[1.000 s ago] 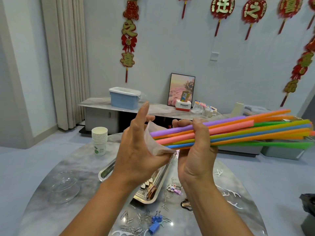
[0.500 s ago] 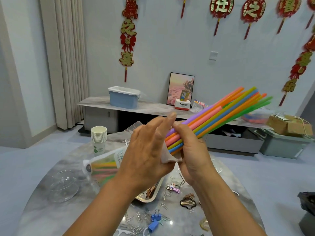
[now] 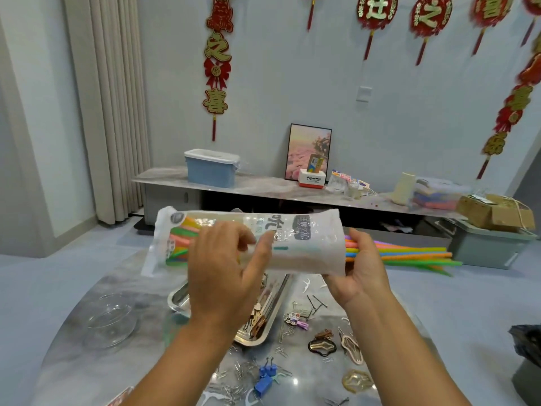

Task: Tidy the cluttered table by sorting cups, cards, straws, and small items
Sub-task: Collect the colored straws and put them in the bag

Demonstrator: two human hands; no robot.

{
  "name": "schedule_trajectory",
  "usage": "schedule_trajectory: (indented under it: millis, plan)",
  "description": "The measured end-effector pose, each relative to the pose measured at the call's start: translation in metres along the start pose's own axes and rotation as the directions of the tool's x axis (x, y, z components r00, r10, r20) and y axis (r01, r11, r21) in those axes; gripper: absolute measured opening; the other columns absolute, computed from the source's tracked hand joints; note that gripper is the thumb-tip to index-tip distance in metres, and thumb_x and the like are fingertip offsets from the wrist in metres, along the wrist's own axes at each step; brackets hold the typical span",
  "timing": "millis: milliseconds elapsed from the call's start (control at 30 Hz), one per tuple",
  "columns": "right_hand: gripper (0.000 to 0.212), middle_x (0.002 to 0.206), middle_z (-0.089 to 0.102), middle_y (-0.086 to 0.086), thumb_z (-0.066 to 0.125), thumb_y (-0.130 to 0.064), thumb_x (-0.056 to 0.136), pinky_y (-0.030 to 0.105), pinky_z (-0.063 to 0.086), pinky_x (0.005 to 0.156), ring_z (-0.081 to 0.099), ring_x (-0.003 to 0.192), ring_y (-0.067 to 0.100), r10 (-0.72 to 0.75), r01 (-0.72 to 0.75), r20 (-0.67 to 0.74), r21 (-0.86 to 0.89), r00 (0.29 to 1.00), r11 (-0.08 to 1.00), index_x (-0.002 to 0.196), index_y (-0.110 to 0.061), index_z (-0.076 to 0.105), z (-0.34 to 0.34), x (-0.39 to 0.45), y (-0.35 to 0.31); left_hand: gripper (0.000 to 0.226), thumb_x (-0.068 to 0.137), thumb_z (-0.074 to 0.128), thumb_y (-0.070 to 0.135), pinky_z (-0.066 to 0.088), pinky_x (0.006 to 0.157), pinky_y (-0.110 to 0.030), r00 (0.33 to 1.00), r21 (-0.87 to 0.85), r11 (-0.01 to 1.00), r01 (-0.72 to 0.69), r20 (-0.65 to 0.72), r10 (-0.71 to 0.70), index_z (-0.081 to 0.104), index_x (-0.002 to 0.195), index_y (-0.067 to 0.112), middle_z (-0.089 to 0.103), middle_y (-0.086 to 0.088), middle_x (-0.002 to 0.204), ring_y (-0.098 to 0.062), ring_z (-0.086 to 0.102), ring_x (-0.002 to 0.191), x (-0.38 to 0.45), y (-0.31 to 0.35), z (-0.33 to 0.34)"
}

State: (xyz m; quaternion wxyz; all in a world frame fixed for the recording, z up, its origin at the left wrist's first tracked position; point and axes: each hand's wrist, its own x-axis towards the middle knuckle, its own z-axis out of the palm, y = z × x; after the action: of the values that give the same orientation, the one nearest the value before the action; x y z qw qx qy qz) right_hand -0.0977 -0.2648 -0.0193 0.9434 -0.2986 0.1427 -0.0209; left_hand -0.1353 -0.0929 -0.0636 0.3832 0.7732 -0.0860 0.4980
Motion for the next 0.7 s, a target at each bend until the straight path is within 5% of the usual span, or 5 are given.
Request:
schedule_trajectory:
  millis: [100,233,333,533,700]
  plan:
    - [0.014,0.075,0.066,0.006,0.066,-0.020,0.093,0.042,0.060,0.060,0.064,0.063,0.021,0.002,0.000,-0.026,0.053,1.000,0.999,0.087,-0.013,0.056,-0.008,0.012,0.007,0.061,0.083,0.043,0.082,0.049,0.066,-0.045,0.767,-0.192,0.769,0.610,0.388,-0.512,0.053,0.071,0.023,0.056,0.012,0.062,-0.012,0.052,0.061,-0.022,0.017,0.013]
    - [0.013,0.078,0.064,0.007,0.062,-0.019,0.093,0.035,0.059,0.061,0.063,0.064,0.020,0.047,-0.047,-0.002,0.040,0.999,0.998,0.082,-0.011,0.062,-0.010,0.012,0.025,0.097,0.063,0.073,0.078,0.050,0.096,-0.045,0.188,-0.352,-0.221,0.910,0.823,-0.536,0.056,0.135,0.014,0.068,-0.013,0.125,-0.028,0.061,0.121,-0.041,0.020,0.031]
    - [0.011,0.075,0.066,0.008,0.063,-0.021,0.091,0.032,0.057,0.057,0.064,0.059,0.020,0.083,-0.081,0.024,-0.067,0.996,0.994,0.086,-0.012,0.066,-0.012,0.007,0.048,0.103,0.054,0.097,0.046,0.046,0.104,-0.054,0.315,-0.598,-0.555,0.578,0.791,-0.525,0.054,0.142,0.014,0.065,-0.018,0.132,-0.036,0.060,0.124,-0.036,0.012,0.036]
    - [0.013,0.072,0.070,0.006,0.069,-0.028,0.091,0.035,0.058,0.067,0.069,0.061,0.018,0.006,0.003,0.049,-0.184,0.999,0.983,0.084,-0.017,0.068,-0.019,-0.002,0.083,0.014,0.089,0.067,0.013,0.052,0.091,-0.060,0.350,-0.717,-0.542,0.438,0.692,-0.631,0.075,0.100,0.014,0.076,-0.016,0.099,-0.031,0.076,0.084,-0.022,0.016,0.031]
    - [0.020,0.094,0.071,0.019,0.075,-0.031,0.086,0.060,0.052,0.099,0.070,0.090,0.035,0.017,-0.004,0.102,-0.129,0.995,0.992,0.092,-0.012,0.071,-0.020,-0.006,0.095,0.036,0.086,0.070,0.005,0.059,0.066,-0.060,0.314,-0.714,-0.548,0.437,0.692,-0.650,0.064,0.121,0.012,0.076,-0.018,0.101,-0.033,0.075,0.084,-0.023,0.018,0.030]
